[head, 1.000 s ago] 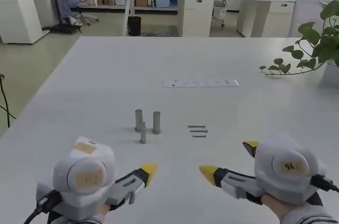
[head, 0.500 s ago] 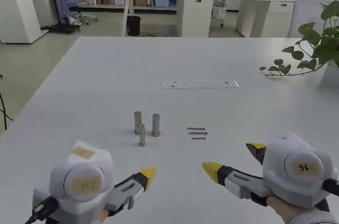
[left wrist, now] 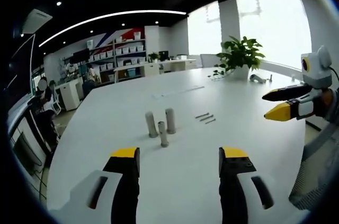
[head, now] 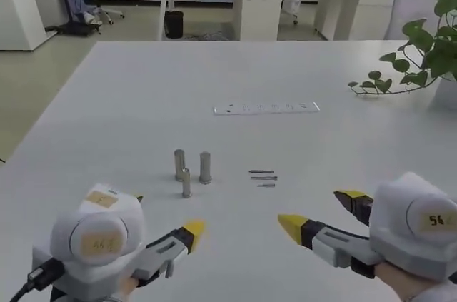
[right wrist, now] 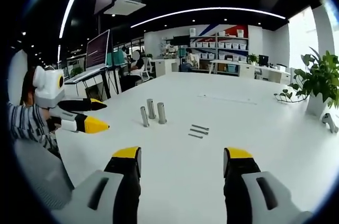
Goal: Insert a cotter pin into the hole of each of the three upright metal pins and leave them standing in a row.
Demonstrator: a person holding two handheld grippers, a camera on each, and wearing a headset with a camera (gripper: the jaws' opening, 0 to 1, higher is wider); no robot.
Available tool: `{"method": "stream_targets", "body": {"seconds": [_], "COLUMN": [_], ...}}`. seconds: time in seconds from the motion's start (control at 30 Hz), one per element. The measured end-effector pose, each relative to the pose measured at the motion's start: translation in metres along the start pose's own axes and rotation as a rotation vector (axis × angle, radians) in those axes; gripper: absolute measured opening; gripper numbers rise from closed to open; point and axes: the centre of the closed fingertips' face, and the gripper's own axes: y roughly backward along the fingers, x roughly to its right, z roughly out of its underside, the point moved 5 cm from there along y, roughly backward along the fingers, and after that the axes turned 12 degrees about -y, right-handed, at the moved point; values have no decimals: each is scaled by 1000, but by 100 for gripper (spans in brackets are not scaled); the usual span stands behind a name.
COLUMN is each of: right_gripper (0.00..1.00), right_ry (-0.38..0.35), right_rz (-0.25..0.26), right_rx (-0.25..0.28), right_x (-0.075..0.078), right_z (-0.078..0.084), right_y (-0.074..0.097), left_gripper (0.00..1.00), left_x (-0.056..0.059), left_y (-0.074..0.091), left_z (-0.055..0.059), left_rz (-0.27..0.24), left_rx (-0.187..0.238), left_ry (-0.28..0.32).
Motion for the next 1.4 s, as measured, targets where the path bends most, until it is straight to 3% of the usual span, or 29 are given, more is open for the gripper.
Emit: {"method": "stream_targets", "body": {"seconds": [0.23,0.43,0.67,0.73,1.13,1.4], "right_gripper": [52,49,48,48,47,46], "right_ry": [-33,-44,-53,-53,-90,-108], "right_rz": [-57,-99,-101,-97,-78,-65], "right_rx": [-24,12,-11,-19,-42,-56], "right_x": [-2,-5,-1,2,9,14], "right_z": [-8,-17,-17,-15,-10,-4], "right_y": [-3,-10,-22,-25,-32,-37], "left_gripper": [50,45,38,34,18,8], "left_x": [-14,-24,-33,-34,-33,-33], "left_y": [-30,-56,-80,-86,-110,-115], "left_z": [0,5,13,13,16,17], "left_rz": [24,40,60,65,114,141], "left_rx": [-8,-16,-32,-28,-29,-31], "left_ry": [-27,-12,-20,1,-10,-1]}}
